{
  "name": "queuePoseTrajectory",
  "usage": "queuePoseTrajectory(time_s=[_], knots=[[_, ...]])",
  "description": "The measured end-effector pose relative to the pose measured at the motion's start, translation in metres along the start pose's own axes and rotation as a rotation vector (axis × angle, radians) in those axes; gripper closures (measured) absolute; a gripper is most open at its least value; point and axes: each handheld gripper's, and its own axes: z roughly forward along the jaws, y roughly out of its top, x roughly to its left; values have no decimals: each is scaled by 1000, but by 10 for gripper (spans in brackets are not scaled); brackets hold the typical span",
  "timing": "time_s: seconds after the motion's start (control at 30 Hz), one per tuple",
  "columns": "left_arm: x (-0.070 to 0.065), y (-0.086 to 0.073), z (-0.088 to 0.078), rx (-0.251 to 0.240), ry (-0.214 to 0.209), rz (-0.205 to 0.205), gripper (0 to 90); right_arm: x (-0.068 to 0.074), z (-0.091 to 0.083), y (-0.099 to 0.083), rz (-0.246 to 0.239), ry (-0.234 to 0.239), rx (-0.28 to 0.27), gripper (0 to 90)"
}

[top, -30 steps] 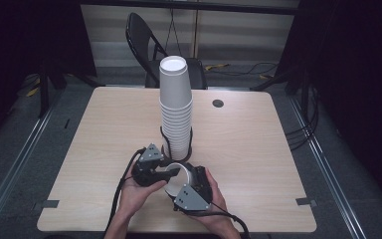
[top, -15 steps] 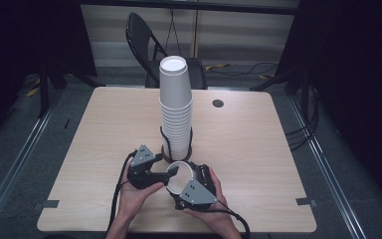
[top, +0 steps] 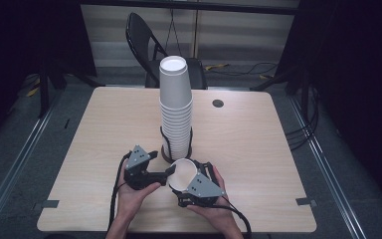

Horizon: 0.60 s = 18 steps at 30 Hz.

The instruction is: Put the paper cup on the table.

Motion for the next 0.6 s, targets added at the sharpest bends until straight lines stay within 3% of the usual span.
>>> queuePoseTrajectory(time_s=[0.17,0.23,0.3,0.37,0.5,0.57,0.6], knots=[[5,0,-5,-52,-18,-35,156,-5,-1,-3,32,-5,10,116],[4,0,-7,-60,27,-12,157,-7,-1,-4,41,-12,14,115],[5,0,-9,-68,43,-1,157,-10,-2,-6,56,-21,16,115],[6,-1,-12,-79,46,0,156,-12,-4,-7,68,-25,13,115],[9,-5,-14,-94,112,-6,157,-17,-7,-10,99,-43,11,114],[10,-8,-15,-107,117,-15,156,-19,-8,-11,110,-46,12,114],[11,-9,-17,-105,115,-18,156,-23,-10,-12,145,-45,7,114]])
